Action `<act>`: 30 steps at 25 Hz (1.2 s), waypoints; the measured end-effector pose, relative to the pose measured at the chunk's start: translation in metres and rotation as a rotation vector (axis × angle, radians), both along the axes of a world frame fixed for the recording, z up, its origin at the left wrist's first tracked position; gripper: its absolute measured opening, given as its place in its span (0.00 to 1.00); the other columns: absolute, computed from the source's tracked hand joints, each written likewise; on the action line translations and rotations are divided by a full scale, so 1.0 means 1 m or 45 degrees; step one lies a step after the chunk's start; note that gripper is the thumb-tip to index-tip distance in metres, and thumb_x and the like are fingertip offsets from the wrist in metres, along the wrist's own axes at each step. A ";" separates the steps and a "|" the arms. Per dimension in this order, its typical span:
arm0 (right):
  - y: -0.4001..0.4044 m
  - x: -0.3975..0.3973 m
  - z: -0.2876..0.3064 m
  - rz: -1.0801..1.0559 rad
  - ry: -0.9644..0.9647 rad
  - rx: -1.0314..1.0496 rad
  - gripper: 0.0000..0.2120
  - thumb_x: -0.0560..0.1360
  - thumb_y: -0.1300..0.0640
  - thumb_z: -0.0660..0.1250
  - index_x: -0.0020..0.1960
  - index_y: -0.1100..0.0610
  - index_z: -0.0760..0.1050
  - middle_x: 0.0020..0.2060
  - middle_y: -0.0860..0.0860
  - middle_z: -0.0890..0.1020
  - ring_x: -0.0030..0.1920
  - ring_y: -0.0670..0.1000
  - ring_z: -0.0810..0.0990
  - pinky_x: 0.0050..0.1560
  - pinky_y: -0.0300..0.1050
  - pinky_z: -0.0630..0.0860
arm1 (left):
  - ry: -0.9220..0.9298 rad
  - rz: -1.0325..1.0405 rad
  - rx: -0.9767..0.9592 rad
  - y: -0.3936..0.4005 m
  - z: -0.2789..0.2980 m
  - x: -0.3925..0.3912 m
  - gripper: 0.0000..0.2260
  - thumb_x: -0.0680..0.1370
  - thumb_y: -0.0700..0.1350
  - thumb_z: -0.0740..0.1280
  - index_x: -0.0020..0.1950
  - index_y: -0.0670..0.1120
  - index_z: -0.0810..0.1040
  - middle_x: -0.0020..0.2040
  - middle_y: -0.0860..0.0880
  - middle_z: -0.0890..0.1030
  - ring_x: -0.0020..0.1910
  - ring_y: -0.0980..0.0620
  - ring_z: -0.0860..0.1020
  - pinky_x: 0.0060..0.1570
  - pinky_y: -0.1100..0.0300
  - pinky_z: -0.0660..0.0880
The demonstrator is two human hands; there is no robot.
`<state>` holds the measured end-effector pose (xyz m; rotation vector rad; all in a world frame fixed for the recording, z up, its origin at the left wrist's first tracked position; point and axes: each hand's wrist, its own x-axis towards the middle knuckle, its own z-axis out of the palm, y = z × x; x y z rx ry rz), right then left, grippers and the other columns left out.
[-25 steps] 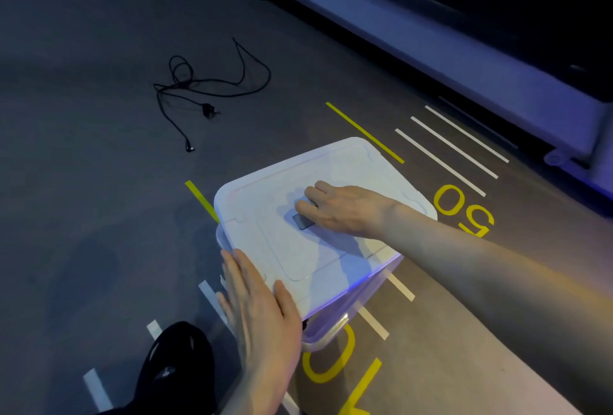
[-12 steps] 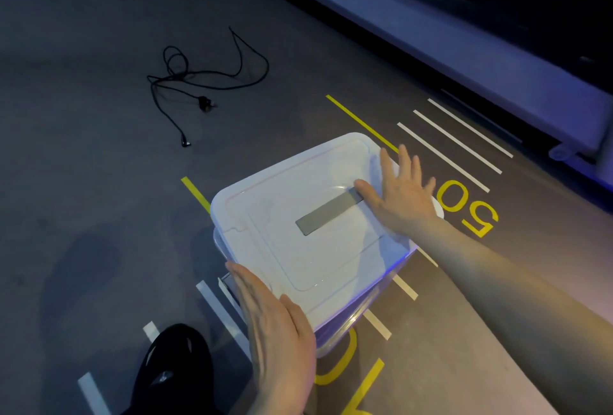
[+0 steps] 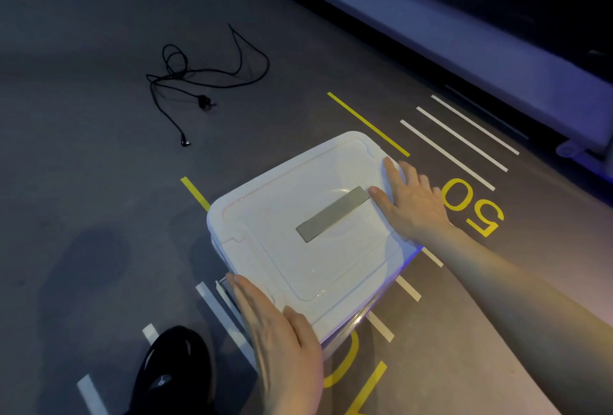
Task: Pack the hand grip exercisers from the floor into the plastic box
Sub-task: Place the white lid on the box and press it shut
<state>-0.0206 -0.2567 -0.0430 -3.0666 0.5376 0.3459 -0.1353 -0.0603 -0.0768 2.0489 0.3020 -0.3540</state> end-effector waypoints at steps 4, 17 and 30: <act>0.000 0.007 -0.004 -0.048 -0.035 -0.014 0.33 0.76 0.34 0.43 0.77 0.48 0.43 0.76 0.53 0.54 0.72 0.60 0.59 0.69 0.60 0.60 | -0.176 0.146 0.063 0.042 0.008 0.039 0.33 0.79 0.36 0.56 0.74 0.48 0.37 0.77 0.52 0.39 0.75 0.55 0.42 0.65 0.71 0.42; -0.017 -0.006 -0.008 -0.072 -0.316 0.213 0.24 0.80 0.45 0.53 0.74 0.51 0.58 0.69 0.53 0.69 0.66 0.57 0.70 0.61 0.55 0.70 | -0.491 -0.222 0.777 0.069 0.019 0.138 0.26 0.77 0.55 0.59 0.66 0.37 0.65 0.62 0.36 0.71 0.60 0.35 0.70 0.60 0.42 0.65; -0.025 -0.022 -0.017 -0.297 -0.525 0.437 0.19 0.81 0.52 0.55 0.71 0.56 0.66 0.57 0.59 0.77 0.58 0.60 0.75 0.53 0.51 0.71 | -0.346 -0.590 0.710 0.082 0.019 0.175 0.16 0.80 0.54 0.54 0.43 0.42 0.68 0.34 0.48 0.70 0.35 0.45 0.71 0.34 0.54 0.66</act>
